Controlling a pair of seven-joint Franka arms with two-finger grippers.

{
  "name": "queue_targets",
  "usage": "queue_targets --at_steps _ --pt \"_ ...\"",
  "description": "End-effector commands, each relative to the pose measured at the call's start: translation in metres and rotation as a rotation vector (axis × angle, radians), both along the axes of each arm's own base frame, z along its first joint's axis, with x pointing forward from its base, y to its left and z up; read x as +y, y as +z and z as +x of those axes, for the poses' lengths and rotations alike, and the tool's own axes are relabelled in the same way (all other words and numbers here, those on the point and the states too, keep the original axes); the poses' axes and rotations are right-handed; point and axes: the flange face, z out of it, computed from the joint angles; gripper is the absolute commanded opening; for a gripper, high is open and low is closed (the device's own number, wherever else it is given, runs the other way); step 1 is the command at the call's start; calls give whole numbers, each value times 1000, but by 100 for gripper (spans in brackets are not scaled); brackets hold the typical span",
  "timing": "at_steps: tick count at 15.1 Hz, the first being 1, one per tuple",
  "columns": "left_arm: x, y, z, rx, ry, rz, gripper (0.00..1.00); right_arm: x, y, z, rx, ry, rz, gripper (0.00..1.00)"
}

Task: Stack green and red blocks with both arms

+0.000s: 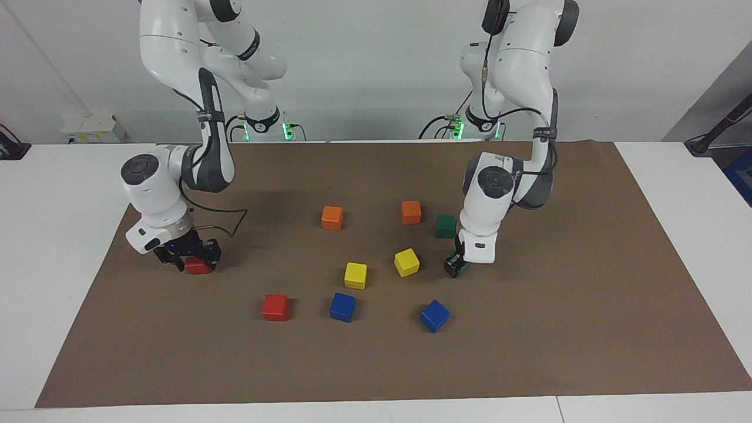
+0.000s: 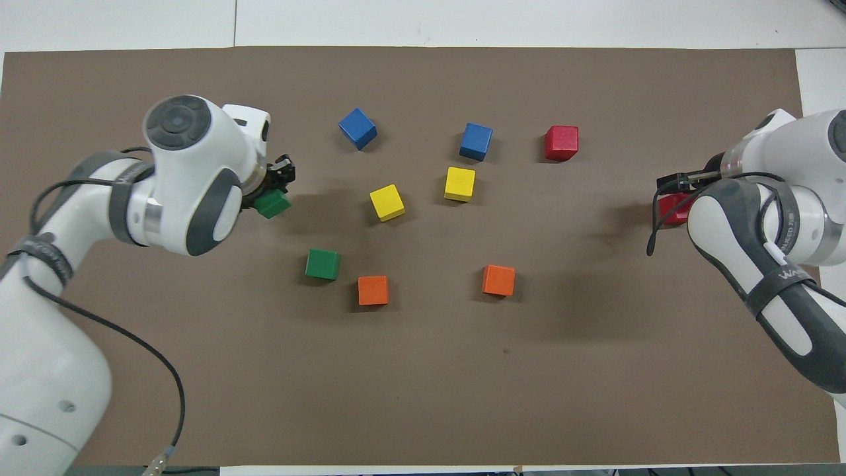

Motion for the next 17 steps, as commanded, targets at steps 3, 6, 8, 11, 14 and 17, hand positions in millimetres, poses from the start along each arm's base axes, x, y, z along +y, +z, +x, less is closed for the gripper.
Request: queue_targets --at_steps 3,6,8,11,14,17 --pt "147 16 3 43 -323 0 0 89 51 37 -10 -75 -8 100" --pt "175 -19 8 41 -472 -13 0 148 38 50 -14 -135 9 100" --pt "183 -35 11 42 -518 -19 0 167 24 69 -14 -162 25 100" --pt "183 -44 14 31 -536 -19 0 178 -3 87 -13 -176 26 100" --pt "183 -53 15 20 -543 -19 0 188 -24 96 -19 -162 26 100" --pt "184 -59 12 15 -534 -26 0 190 -36 99 -47 -154 30 100"
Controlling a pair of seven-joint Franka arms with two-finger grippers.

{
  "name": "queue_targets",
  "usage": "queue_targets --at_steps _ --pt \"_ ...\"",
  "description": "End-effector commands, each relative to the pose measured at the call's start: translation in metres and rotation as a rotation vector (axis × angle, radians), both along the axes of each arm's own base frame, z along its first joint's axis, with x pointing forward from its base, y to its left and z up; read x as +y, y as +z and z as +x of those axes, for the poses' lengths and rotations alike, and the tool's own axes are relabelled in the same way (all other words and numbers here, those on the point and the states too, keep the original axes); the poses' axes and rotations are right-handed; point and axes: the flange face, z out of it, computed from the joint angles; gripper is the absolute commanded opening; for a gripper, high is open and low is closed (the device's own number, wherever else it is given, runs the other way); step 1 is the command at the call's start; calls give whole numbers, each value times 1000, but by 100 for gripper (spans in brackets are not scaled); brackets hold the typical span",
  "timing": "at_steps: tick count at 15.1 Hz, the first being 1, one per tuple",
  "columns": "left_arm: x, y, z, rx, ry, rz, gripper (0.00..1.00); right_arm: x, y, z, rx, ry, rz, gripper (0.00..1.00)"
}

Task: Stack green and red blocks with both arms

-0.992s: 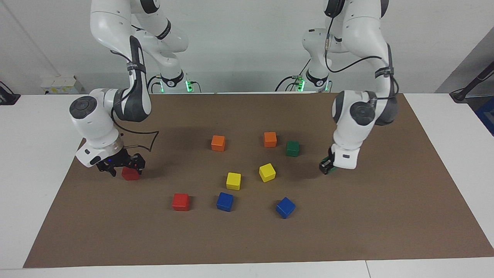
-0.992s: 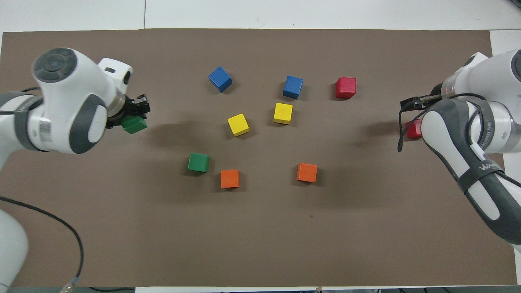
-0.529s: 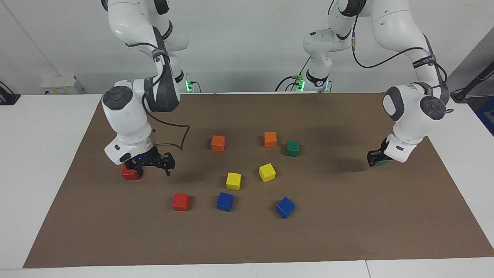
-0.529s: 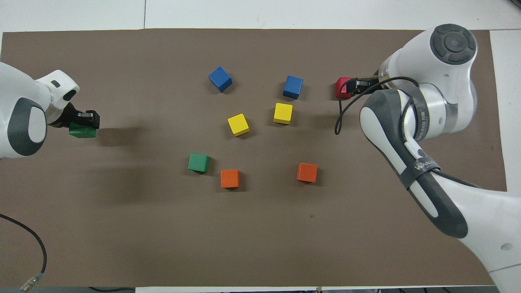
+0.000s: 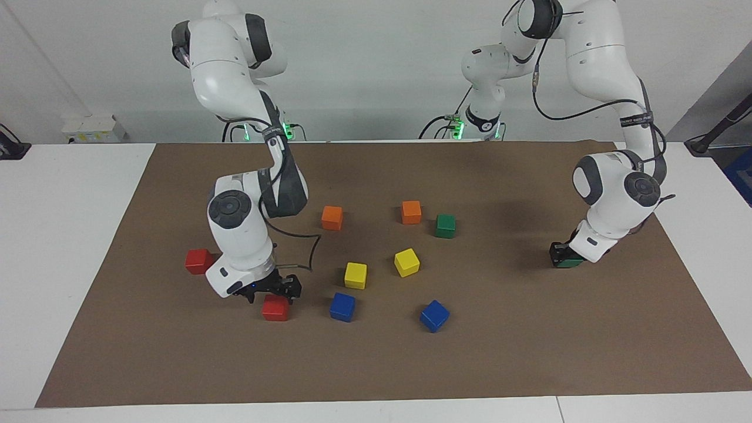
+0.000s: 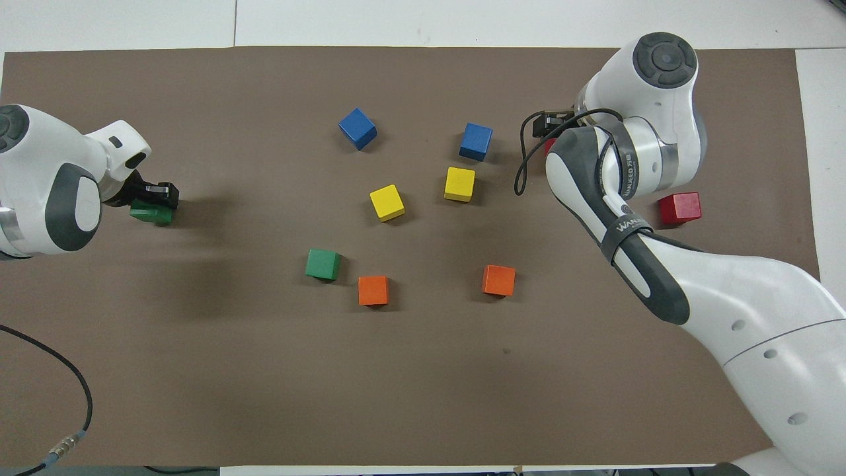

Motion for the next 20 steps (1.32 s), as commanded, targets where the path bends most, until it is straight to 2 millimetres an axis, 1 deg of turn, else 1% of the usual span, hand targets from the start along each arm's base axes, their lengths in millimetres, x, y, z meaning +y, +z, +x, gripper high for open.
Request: queue_targets --at_steps 1,2,3,4,5,6,7,8,9,10,11,12,13,14,15,16,17,18,19,20 --pt "5 -12 -8 -27 -9 -1 0 2 -9 7 -12 -4 -9 100" --pt "3 -18 -11 -43 -11 -2 0 3 -13 8 -24 -3 -5 100" --pt "3 -19 -12 -52 -9 -2 4 4 -19 8 -34 1 -4 100" --pt "2 -19 -12 -52 -7 -2 29 4 -26 6 -39 2 -2 100" --pt "2 -18 -12 -49 0 -4 38 3 -35 3 -36 3 -2 100" --pt "2 -19 -12 -48 6 -4 64 2 -38 2 -31 2 -3 100" --pt "2 -18 -13 -43 11 -4 100 1 -40 2 -28 3 -4 100" --pt "1 -18 -13 -43 11 -4 100 1 -39 1 -27 5 -4 90" --pt "2 -17 -13 -45 11 -4 100 -1 -40 1 -24 3 -5 57" --pt "2 -17 -13 -43 12 -3 100 -2 -40 1 -21 1 -6 12" --pt "-2 -10 -12 -36 9 -2 100 1 -41 0 -14 2 -4 0" --pt "0 11 -11 -32 13 1 100 1 -38 0 -13 1 -4 0" --pt "-4 31 -10 -16 40 -7 100 -3 -38 0 -12 -2 -7 0" --pt "-12 56 -7 -12 135 -37 100 -3 -35 1 -10 -2 -7 0" --pt "-31 69 -7 -6 213 -51 100 -4 -34 1 0 -2 -11 0" --pt "-58 79 -11 -11 268 -51 100 -7 -28 0 7 -4 -14 0" --pt "-91 80 -16 -1 325 -46 100 -7 -22 -2 17 5 -20 0" --pt "-126 85 -23 4 394 -39 100 -12 -8 -6 28 29 -26 0" --pt "-153 84 -30 6 459 -32 100 -26 9 -12 52 60 -36 0" --pt "-184 82 -38 0 502 -31 100 -50 24 -26 70 79 -42 0"
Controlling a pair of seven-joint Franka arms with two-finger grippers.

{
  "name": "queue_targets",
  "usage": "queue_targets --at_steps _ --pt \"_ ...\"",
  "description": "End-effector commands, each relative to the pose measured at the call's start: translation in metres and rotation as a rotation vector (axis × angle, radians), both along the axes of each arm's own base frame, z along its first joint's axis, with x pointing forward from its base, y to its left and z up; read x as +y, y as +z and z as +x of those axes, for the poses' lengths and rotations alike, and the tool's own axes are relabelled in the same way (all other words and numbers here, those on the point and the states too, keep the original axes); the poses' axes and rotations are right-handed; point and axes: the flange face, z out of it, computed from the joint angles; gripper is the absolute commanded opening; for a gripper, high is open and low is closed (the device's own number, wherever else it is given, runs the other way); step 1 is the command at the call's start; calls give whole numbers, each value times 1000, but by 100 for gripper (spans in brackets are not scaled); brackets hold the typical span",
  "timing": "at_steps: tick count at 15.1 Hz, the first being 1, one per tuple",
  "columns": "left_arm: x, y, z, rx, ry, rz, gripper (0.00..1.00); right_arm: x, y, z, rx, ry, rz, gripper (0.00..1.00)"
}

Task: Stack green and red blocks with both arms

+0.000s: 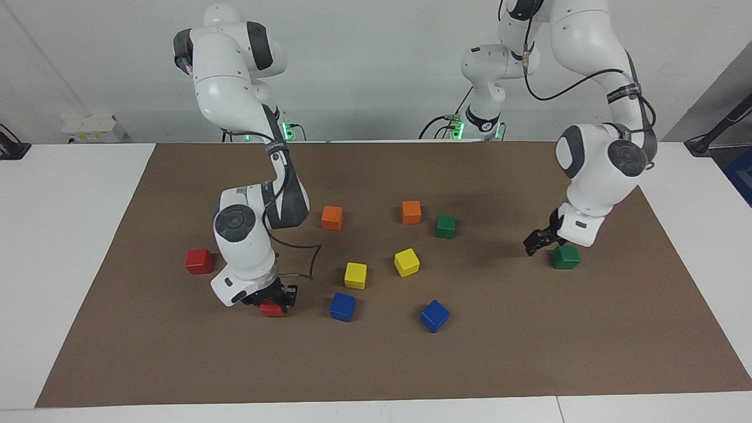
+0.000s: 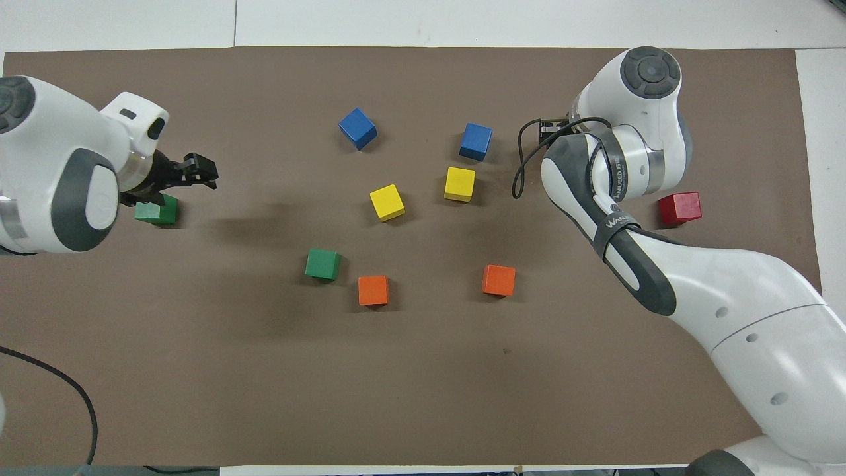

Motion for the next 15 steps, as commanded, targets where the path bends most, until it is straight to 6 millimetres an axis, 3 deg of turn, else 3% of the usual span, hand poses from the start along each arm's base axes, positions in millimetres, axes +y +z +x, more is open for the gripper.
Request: queue_targets --at_steps 1,3,4,7,11,15 --pt "-78 -8 -30 16 99 9 100 -56 52 -42 39 69 -18 0" --pt "-110 -11 -44 12 25 8 100 -105 62 -75 43 100 -17 0" --pt "-114 -10 -44 -5 7 1 100 -128 64 -88 48 105 -13 0" --pt "-131 -19 -58 -16 -32 -2 100 -167 56 -116 44 115 -10 0" --pt "-141 -35 -81 -7 -193 5 100 -176 35 -132 -6 121 -14 0" --pt "-149 -47 -100 21 -265 15 100 -182 31 -133 -42 133 -20 0"
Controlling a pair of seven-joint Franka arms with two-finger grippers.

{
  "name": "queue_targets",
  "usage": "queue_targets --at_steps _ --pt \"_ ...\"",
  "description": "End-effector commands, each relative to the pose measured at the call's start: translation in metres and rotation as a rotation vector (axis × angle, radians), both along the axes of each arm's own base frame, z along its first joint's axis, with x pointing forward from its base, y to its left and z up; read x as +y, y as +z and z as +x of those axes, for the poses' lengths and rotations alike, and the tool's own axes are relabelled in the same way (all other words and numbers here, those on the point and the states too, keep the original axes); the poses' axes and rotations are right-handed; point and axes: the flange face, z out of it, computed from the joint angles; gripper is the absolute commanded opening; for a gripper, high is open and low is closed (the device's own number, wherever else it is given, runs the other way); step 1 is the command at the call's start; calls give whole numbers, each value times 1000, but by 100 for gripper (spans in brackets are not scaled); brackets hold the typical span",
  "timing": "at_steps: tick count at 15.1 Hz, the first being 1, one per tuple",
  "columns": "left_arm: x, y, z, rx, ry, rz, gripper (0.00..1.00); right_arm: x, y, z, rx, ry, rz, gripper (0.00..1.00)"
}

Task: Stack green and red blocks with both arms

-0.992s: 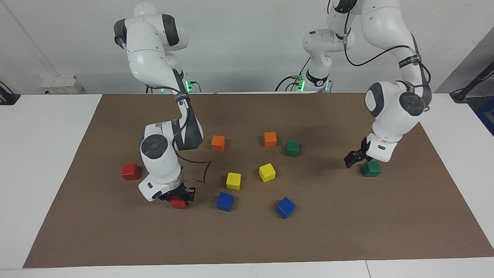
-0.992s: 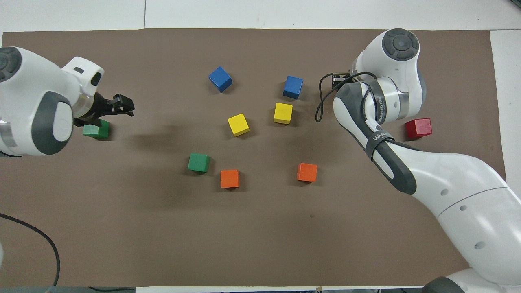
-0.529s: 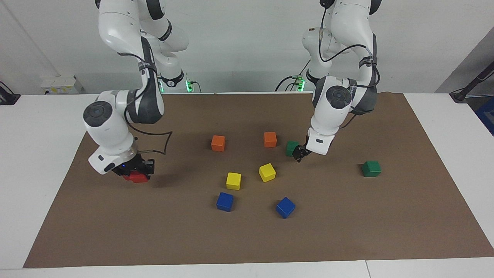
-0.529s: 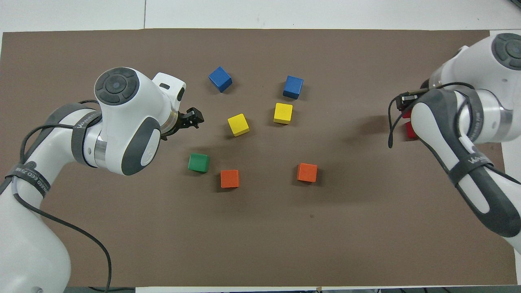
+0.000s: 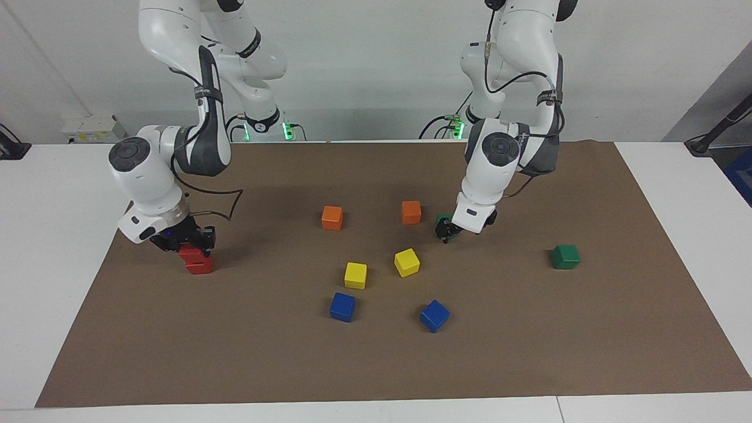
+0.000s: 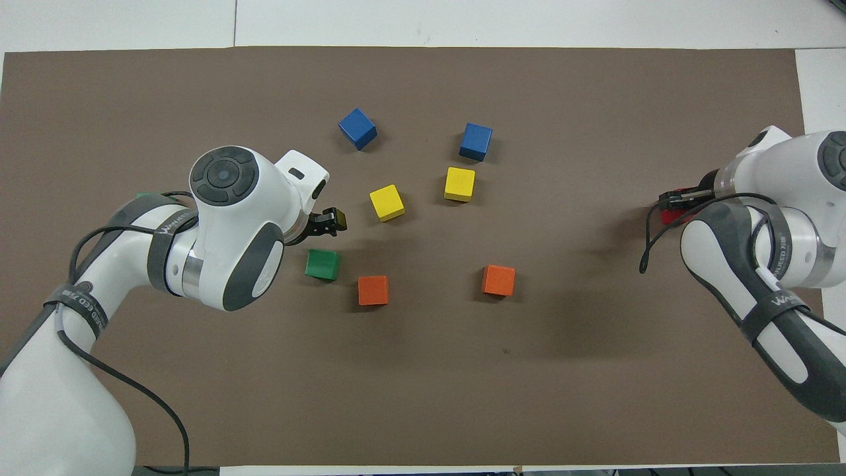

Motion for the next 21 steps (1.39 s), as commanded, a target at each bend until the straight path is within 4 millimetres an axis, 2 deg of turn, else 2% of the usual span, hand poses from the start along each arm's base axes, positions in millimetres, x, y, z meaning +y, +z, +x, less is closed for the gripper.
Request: queue_targets --at_steps 1,8,18,19,20,21 --pt "2 -9 -25 3 -51 4 100 -5 7 -8 -25 30 0 0" --pt "-5 -22 -29 12 -72 6 100 -24 6 -11 -22 30 -3 0" --pt "-4 -41 -35 31 -65 12 100 -25 7 -10 -27 23 -2 0" --pt "-7 -43 -37 30 -65 12 99 -25 7 -10 -28 18 -1 15" --pt "-10 -43 -40 30 -67 11 71 -25 8 -10 -29 18 -1 40" --pt "-11 -43 -41 37 -48 16 23 -25 8 -9 -31 17 0 67"
